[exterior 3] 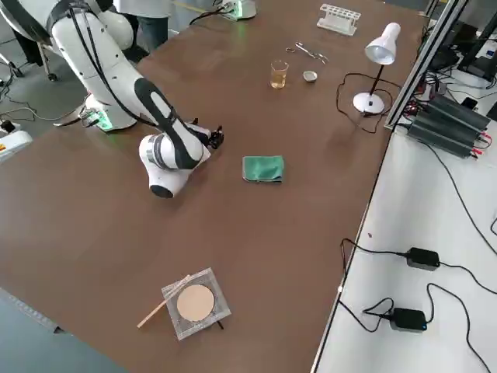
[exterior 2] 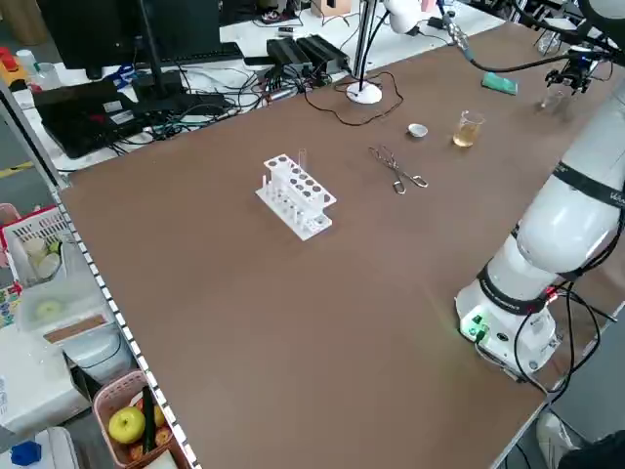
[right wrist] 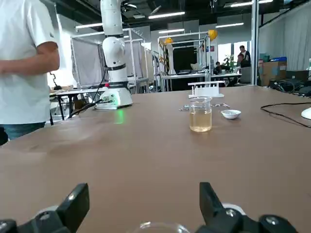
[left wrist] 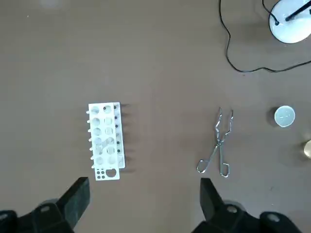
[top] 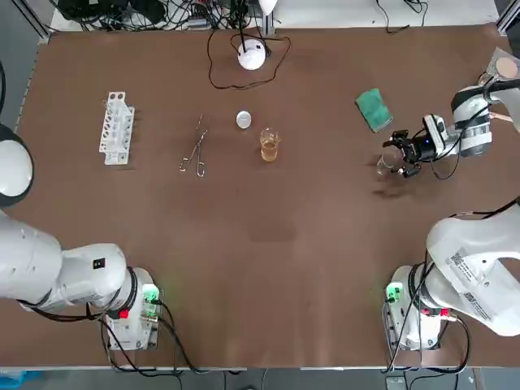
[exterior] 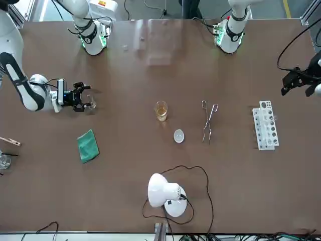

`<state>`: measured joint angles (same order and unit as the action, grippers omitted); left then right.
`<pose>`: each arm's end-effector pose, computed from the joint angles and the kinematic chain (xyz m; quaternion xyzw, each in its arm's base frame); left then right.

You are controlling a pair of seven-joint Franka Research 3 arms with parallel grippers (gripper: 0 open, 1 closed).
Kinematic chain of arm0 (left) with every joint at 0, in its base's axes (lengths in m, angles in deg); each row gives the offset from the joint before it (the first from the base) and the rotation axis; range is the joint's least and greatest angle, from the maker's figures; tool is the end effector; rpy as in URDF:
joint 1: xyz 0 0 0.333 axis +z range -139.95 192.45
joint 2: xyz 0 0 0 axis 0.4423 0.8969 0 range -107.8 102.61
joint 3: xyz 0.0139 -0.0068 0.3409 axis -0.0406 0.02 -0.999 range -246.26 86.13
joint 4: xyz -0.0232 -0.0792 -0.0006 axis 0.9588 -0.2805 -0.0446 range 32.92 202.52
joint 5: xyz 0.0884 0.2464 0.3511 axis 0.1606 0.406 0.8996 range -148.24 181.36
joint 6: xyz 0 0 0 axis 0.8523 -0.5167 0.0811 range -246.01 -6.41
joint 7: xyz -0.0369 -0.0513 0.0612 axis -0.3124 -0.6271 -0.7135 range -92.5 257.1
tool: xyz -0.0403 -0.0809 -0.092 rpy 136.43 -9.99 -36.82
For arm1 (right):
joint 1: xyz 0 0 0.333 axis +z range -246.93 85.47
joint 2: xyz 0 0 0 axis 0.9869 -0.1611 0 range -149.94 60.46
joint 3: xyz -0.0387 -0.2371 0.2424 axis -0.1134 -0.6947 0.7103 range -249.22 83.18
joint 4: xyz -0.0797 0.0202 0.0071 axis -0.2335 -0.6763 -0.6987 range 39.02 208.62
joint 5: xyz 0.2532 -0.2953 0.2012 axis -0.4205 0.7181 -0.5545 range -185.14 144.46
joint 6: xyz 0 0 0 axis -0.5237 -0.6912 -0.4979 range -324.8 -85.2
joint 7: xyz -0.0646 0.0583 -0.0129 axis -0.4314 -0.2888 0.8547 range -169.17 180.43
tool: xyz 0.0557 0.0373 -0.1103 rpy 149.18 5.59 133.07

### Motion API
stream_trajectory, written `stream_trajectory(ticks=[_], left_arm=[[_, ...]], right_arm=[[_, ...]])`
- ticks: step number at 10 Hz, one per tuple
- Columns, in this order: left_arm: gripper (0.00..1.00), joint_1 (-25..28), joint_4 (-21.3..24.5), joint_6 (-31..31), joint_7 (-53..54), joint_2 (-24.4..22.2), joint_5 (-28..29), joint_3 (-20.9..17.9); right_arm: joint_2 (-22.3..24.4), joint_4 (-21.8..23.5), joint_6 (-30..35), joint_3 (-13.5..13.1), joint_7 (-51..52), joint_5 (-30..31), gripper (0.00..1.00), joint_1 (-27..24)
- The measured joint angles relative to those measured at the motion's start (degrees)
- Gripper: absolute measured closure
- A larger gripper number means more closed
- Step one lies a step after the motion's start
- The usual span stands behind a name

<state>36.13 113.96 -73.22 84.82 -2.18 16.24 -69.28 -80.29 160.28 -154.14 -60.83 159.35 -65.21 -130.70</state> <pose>0.6086 -0.0099 0.6473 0.9990 -0.0299 0.0337 0.0030 0.4327 -0.0998 0.0964 -0.5078 -0.5549 -0.4092 0.5165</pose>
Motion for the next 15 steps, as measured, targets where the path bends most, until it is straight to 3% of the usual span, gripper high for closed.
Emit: stream_trajectory(ticks=[8, 15], left_arm=[[0.00, -0.05, -0.03, 0.00, 0.00, 0.00, 0.00, 0.08], [0.00, -0.06, -0.07, 0.01, 0.00, 0.00, 0.00, 0.09]], right_arm=[[14.89, -2.62, 0.60, 0.86, -27.32, -2.46, 0.00, 7.10], [18.44, -17.34, 0.45, 0.90, -61.46, -1.95, 0.00, 15.54]])
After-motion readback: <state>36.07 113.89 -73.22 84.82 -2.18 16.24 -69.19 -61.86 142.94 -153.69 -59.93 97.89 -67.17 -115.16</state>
